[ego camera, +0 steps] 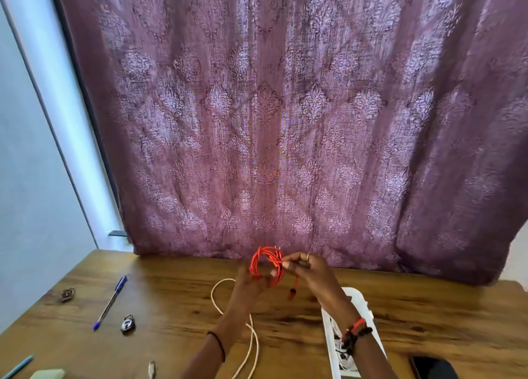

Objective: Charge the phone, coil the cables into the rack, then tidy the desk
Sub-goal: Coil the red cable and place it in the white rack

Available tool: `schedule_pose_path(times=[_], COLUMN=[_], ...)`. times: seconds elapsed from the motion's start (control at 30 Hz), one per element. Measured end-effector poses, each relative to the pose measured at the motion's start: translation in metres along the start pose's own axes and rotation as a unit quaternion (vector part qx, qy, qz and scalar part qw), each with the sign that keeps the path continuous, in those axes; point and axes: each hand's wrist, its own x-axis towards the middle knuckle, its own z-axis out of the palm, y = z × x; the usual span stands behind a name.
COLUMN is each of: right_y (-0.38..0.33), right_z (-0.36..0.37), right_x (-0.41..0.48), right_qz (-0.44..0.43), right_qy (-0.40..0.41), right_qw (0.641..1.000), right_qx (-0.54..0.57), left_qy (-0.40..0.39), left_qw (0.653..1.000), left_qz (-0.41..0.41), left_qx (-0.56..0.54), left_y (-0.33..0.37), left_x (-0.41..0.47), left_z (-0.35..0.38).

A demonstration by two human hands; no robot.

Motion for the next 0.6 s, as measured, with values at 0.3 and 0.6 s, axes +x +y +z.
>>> schedule_pose_path(times=[0.3,0.6], right_y=[-0.012,-0.021], right_z=[-0.011,-0.011], right_x=[0.007,0.009], right_qz=[-0.013,-0.068], right_qy=[-0.124,-0.079], right_qw=[0.975,0.974], right_qx=[-0.185,-0.199], left_qy=[-0.21,-0.197], left_qw=[0.745,0.764], left_qz=[0.261,0.258], left_qx=[0.577,0.557], left_y=[0.034,0.042], left_x=[0.04,0.049], left_z=[-0.033,-0.023])
